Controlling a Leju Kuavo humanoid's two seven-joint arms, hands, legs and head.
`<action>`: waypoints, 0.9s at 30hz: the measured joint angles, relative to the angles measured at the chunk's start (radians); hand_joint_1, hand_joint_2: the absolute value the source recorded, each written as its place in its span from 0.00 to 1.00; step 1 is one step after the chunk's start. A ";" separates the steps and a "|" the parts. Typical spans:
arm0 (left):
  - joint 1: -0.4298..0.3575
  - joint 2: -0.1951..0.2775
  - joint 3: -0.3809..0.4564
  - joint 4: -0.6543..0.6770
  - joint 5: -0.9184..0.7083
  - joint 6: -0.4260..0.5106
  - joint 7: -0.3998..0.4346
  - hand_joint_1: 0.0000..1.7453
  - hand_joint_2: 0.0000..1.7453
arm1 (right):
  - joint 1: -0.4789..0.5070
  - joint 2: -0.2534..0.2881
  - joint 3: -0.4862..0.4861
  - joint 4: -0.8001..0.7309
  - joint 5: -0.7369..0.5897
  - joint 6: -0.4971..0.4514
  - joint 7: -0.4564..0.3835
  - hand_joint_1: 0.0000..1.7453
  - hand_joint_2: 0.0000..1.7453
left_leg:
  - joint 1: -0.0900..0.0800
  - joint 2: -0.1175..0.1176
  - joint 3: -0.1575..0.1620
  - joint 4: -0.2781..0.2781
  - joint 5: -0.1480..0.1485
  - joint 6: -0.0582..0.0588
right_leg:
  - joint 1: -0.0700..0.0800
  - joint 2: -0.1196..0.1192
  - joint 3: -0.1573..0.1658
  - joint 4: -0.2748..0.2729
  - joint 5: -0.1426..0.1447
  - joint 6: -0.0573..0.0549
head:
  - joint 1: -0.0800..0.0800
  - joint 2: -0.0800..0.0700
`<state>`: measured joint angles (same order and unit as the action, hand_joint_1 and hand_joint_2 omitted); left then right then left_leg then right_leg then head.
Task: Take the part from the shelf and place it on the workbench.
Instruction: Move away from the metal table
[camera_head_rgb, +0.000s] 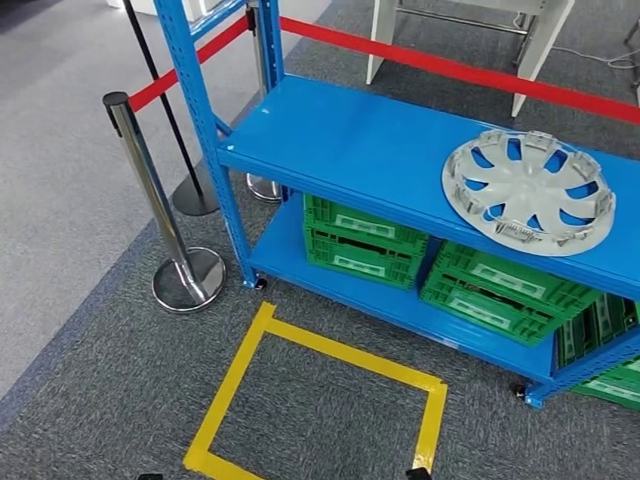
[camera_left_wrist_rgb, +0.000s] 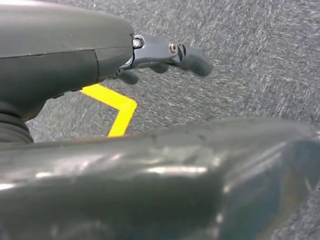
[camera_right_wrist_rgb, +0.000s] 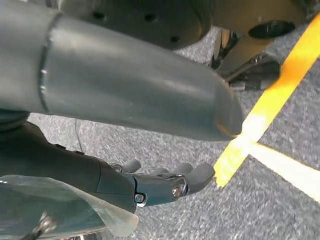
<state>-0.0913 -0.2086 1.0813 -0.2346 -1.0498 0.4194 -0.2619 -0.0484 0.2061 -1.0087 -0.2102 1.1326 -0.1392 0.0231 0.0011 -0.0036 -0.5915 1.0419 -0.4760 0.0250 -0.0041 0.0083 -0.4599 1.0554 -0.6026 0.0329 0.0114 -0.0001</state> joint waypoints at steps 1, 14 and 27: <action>-0.001 -0.001 0.000 0.000 0.000 0.000 0.000 0.00 0.00 | -0.002 0.000 0.000 0.000 0.000 0.000 0.000 0.00 0.00 | 0.002 0.000 0.008 -0.004 -0.003 0.004 | 0.000 -0.001 -0.021 0.036 -0.018 0.004 | 0.003 0.000; -0.002 -0.005 -0.001 0.000 0.000 -0.001 0.000 0.00 0.00 | 0.005 -0.005 0.000 0.000 0.003 -0.001 0.004 0.00 0.00 | 0.000 0.000 0.092 0.003 -0.078 -0.025 | 0.006 -0.011 -0.122 -0.007 0.091 -0.026 | 0.008 0.000; -0.001 -0.003 -0.001 0.000 0.000 0.000 0.006 0.00 0.00 | 0.001 -0.006 0.000 0.000 0.001 0.000 0.008 0.00 0.00 | -0.008 0.001 -0.032 0.025 -0.004 -0.013 | 0.000 -0.009 -0.008 -0.032 0.020 -0.019 | 0.000 0.000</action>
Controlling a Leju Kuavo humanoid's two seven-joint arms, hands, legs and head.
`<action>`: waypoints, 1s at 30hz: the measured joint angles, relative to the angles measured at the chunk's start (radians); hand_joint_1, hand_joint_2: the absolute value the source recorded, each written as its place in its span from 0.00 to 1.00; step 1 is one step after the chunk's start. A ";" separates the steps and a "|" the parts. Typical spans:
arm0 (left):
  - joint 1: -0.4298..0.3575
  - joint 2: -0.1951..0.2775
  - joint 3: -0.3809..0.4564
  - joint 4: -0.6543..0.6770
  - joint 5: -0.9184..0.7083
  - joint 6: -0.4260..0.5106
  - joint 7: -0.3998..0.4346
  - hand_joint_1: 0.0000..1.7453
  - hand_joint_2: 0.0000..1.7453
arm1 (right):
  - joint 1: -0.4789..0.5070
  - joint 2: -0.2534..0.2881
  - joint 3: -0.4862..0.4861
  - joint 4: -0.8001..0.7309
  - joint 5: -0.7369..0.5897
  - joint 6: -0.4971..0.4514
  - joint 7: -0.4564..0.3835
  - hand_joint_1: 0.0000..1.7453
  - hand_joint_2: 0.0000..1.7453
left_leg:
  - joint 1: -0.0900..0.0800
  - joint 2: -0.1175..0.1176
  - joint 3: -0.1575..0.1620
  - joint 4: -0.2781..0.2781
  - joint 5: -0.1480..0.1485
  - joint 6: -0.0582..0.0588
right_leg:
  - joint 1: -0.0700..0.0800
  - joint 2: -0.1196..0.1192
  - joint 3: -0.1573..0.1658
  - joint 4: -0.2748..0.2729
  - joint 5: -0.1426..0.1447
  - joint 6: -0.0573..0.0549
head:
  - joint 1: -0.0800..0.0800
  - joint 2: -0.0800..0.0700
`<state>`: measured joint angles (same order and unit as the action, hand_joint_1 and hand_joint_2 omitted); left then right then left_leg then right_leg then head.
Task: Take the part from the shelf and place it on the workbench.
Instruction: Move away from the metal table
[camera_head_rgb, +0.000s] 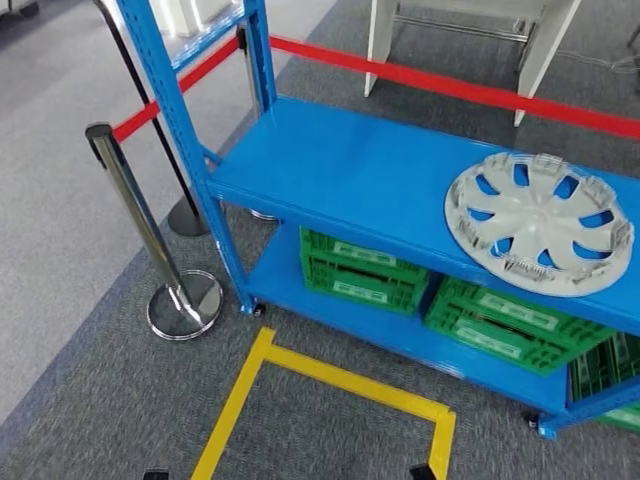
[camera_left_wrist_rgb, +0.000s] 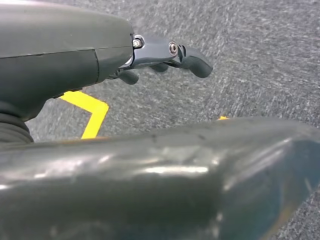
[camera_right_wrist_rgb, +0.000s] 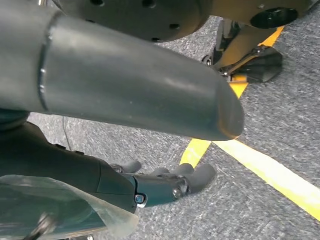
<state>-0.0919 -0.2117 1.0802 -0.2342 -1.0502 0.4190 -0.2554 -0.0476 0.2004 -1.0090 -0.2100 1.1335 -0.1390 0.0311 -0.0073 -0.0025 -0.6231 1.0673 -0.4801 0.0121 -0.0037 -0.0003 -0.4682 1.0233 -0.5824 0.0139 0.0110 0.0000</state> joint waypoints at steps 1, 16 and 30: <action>0.001 0.000 0.000 0.000 0.000 0.000 0.001 0.00 0.00 | -0.001 0.000 0.000 0.000 -0.002 0.000 0.000 0.00 0.00 | -0.001 0.000 0.004 -0.011 -0.002 0.007 | 0.001 0.000 0.006 0.000 0.001 0.007 | 0.000 0.000; 0.000 -0.005 -0.010 0.000 -0.018 0.001 0.013 0.00 0.00 | -0.013 -0.003 -0.011 0.000 -0.036 0.005 0.000 0.00 0.00 | -0.003 0.043 0.097 -0.031 -0.038 0.010 | 0.014 -0.053 -0.120 0.011 0.072 -0.003 | 0.025 0.000; -0.003 -0.003 -0.017 0.001 -0.022 0.003 0.024 0.00 0.00 | -0.010 -0.002 -0.019 0.000 -0.036 0.010 0.000 0.00 0.00 | 0.021 -0.072 0.057 -0.030 -0.020 -0.017 | -0.007 0.089 -0.098 0.002 0.093 -0.006 | 0.019 0.000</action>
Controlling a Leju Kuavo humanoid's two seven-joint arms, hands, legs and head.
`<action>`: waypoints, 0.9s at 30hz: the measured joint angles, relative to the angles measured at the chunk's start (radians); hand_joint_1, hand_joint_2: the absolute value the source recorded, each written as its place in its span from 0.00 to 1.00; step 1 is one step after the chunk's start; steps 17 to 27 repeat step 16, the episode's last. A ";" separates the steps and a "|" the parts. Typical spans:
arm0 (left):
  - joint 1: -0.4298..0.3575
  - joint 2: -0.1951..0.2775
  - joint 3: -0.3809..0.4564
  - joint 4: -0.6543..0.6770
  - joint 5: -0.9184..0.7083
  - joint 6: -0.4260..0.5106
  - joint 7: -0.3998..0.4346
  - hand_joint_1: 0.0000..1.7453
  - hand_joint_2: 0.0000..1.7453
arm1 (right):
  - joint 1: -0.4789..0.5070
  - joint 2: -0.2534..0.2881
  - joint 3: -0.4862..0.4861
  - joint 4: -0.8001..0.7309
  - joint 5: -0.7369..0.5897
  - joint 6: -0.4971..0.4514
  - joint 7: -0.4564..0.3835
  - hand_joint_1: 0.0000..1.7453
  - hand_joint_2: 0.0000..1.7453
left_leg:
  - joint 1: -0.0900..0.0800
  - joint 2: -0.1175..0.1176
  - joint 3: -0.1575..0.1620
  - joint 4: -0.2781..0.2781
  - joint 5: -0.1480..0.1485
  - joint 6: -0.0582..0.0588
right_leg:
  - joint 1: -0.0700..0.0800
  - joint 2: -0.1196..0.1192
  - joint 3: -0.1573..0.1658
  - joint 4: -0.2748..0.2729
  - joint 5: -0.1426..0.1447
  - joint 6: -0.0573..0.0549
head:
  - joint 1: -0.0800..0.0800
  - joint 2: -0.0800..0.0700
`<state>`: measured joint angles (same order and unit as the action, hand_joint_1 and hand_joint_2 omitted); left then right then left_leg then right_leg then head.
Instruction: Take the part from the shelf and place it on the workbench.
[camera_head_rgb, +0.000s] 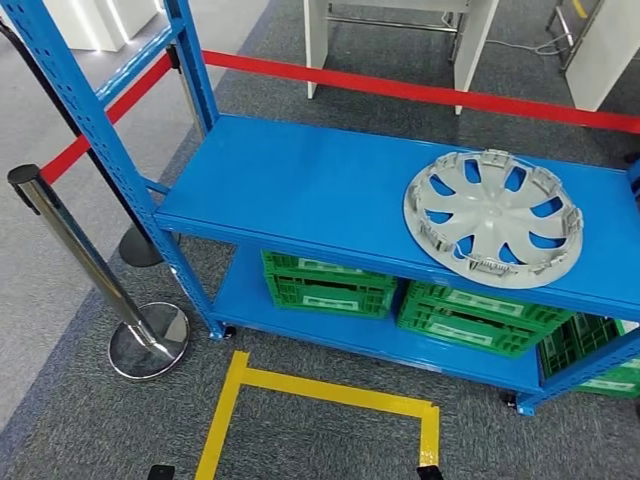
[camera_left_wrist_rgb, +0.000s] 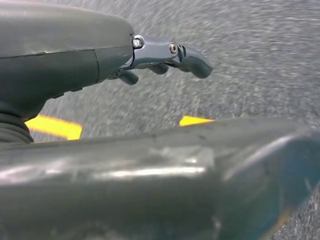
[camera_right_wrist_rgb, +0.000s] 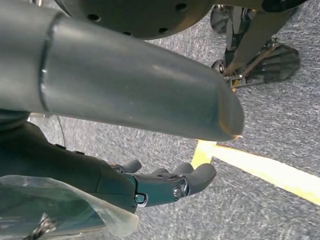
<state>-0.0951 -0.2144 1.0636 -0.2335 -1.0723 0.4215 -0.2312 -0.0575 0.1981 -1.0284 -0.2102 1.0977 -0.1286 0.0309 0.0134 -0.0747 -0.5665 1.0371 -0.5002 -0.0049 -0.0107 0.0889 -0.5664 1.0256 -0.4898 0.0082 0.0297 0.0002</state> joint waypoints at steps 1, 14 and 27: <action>0.001 0.000 0.000 0.000 -0.001 0.000 0.002 0.00 0.00 | 0.000 0.000 0.000 0.000 0.001 0.001 0.000 0.00 0.00 | -0.002 -0.004 0.000 -0.005 -0.004 0.006 | -0.002 0.011 -0.005 -0.001 0.002 0.009 | 0.000 0.000; -0.003 0.002 -0.003 0.000 -0.006 0.001 0.008 0.00 0.00 | 0.002 -0.001 -0.002 0.000 0.015 0.004 0.007 0.00 0.00 | -0.011 0.121 0.019 -0.026 0.005 0.029 | 0.000 -0.100 -0.010 0.023 -0.016 0.034 | 0.008 0.000; -0.004 0.002 -0.004 0.000 -0.006 0.001 0.008 0.00 0.00 | 0.001 -0.001 -0.002 0.000 0.018 0.004 0.007 0.00 0.00 | -0.015 0.122 0.019 -0.023 0.003 0.022 | 0.002 -0.103 0.013 -0.013 -0.013 0.026 | 0.007 0.000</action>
